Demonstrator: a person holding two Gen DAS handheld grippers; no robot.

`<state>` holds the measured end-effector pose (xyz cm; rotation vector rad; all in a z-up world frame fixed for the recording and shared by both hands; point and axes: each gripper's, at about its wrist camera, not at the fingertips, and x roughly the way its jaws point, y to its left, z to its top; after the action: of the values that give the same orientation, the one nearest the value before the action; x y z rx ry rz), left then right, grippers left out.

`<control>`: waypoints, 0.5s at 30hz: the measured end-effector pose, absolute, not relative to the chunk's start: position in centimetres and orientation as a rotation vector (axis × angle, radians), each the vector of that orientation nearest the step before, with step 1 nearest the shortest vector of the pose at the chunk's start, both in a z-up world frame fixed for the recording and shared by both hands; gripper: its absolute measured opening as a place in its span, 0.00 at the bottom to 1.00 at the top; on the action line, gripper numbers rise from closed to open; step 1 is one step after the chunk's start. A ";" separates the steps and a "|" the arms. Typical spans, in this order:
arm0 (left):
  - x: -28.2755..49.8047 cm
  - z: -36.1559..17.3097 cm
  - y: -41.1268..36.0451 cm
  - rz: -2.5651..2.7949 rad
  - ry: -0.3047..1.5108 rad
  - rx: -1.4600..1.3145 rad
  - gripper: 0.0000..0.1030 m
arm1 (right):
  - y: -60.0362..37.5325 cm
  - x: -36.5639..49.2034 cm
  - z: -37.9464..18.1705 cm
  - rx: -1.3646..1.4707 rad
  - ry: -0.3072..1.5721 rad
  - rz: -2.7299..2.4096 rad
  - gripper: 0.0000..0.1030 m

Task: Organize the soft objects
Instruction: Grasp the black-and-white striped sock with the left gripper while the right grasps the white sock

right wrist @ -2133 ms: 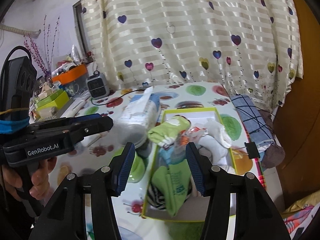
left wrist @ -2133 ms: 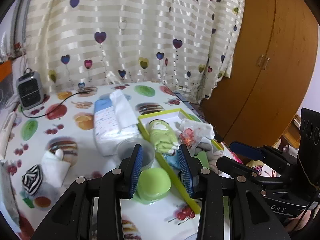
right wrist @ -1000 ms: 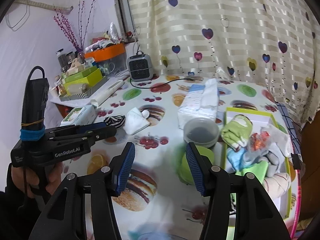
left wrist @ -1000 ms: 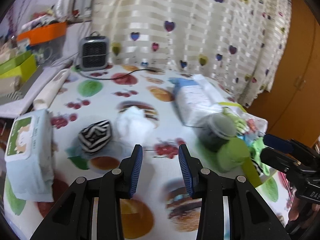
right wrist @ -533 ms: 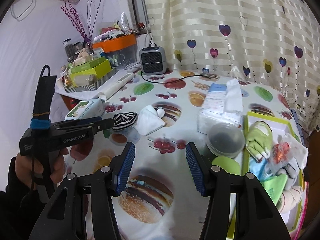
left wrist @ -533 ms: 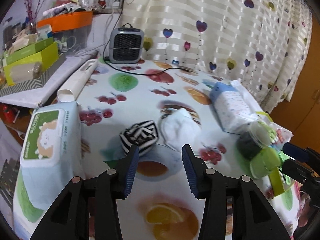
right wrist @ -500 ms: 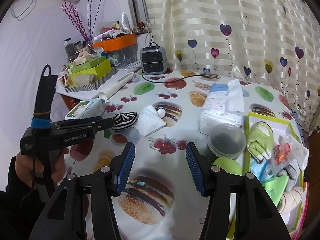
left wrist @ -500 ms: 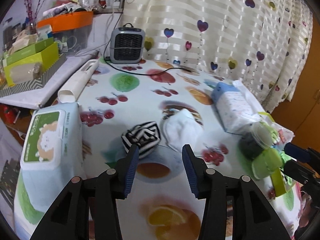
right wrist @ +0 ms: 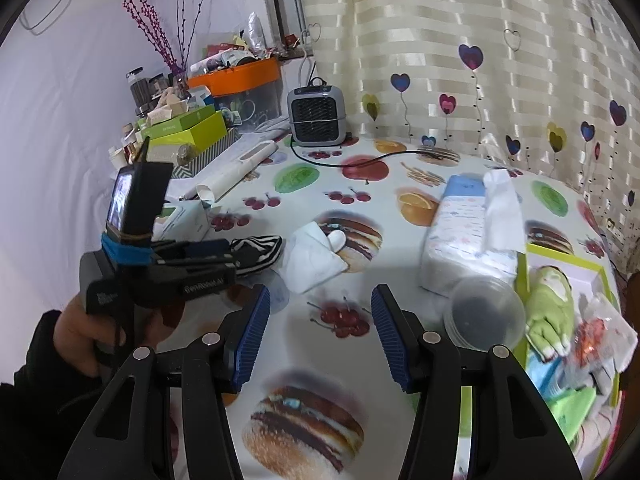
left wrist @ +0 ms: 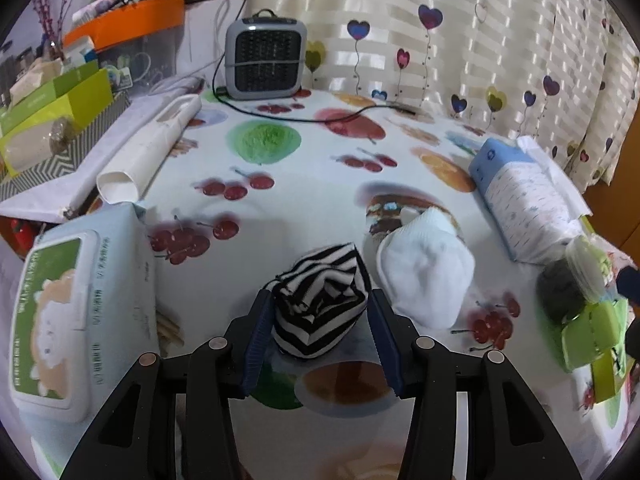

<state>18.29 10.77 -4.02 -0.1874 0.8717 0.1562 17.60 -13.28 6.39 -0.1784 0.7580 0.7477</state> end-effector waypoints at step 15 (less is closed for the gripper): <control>17.4 -4.4 11.0 0.138 0.845 -0.205 0.13 | -7.9 21.8 3.4 -0.192 0.828 0.744 0.52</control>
<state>17.45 11.02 -4.45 -0.2053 0.8450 0.1377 21.83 -7.93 3.42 -0.1915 0.8278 0.7439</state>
